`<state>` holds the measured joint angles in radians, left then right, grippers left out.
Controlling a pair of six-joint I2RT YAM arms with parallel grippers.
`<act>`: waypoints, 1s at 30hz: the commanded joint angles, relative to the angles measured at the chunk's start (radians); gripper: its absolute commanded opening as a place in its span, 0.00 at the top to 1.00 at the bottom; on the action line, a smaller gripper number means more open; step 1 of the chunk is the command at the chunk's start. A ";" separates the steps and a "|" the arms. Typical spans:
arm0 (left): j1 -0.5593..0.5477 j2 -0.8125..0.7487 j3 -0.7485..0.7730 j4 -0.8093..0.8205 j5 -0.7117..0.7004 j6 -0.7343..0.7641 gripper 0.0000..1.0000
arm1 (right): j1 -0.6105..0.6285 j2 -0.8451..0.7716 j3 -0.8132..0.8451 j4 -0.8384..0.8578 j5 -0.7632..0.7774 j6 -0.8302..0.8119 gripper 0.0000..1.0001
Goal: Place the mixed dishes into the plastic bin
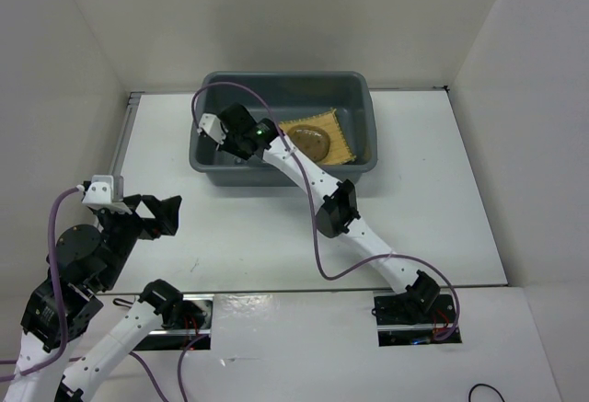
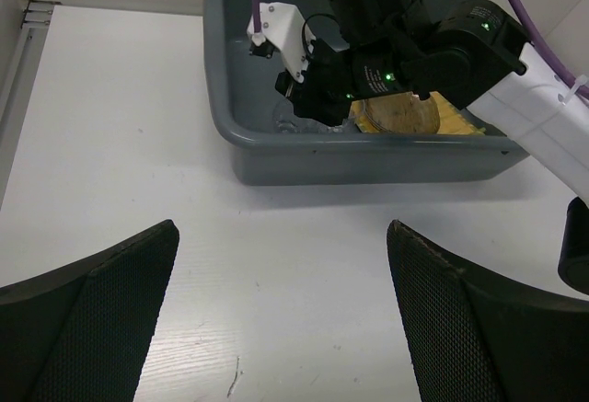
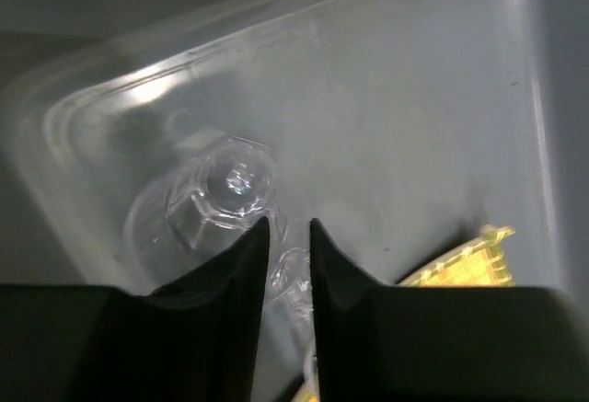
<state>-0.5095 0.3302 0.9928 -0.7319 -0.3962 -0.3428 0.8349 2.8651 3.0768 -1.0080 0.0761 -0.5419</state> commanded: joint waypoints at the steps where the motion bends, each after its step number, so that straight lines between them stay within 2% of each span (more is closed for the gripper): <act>1: -0.004 0.007 0.001 0.040 -0.006 0.010 0.00 | -0.014 0.003 0.059 0.066 0.014 -0.004 0.69; 3: -0.004 0.007 0.001 0.040 -0.006 0.010 0.00 | -0.023 -0.010 0.059 0.092 0.014 0.017 0.55; 8: -0.004 -0.002 0.001 0.040 -0.015 0.010 0.00 | -0.023 -0.078 0.059 0.138 0.025 0.048 0.43; 11: -0.004 -0.002 0.001 0.040 -0.015 0.010 0.00 | -0.023 -0.171 0.059 0.167 0.037 0.059 0.38; 13: -0.004 -0.002 0.001 0.040 -0.015 0.001 0.00 | -0.023 -0.263 0.059 0.178 0.071 0.082 0.28; 14: -0.004 -0.002 0.001 0.040 -0.015 0.001 0.00 | -0.014 -0.295 0.059 0.189 0.114 0.095 0.23; 15: -0.004 -0.002 0.001 0.040 -0.015 0.001 0.00 | -0.014 -0.358 0.059 0.189 0.154 0.108 0.15; 17: -0.004 -0.011 0.001 0.040 -0.015 0.001 0.00 | 0.015 -0.420 0.059 0.200 0.242 0.138 0.10; 18: -0.004 -0.011 0.001 0.040 -0.015 0.001 0.00 | 0.015 -0.476 0.059 0.180 0.340 0.176 0.05; 21: -0.004 -0.022 0.001 0.040 -0.024 0.001 0.00 | 0.015 -0.574 0.059 0.031 0.406 0.261 0.02; 23: -0.004 -0.031 0.001 0.040 -0.024 0.001 0.00 | -0.023 -0.618 0.059 -0.080 0.378 0.312 0.02; 25: -0.004 -0.031 0.001 0.040 -0.024 0.001 0.00 | -0.074 -0.679 0.059 -0.263 0.299 0.379 0.02; 26: -0.004 -0.031 0.001 0.040 -0.024 0.001 0.00 | -0.074 -0.737 -0.078 -0.282 0.269 0.379 0.02; 28: -0.004 -0.031 0.001 0.040 -0.024 0.001 0.00 | -0.083 -0.882 -0.153 -0.288 0.272 0.355 0.02; 30: -0.004 -0.031 0.001 0.040 -0.024 0.001 0.00 | -0.083 -0.992 -0.317 -0.288 0.272 0.355 0.02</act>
<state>-0.5095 0.3096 0.9928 -0.7322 -0.4080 -0.3431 0.7509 1.9591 2.8948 -1.1496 0.3634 -0.2237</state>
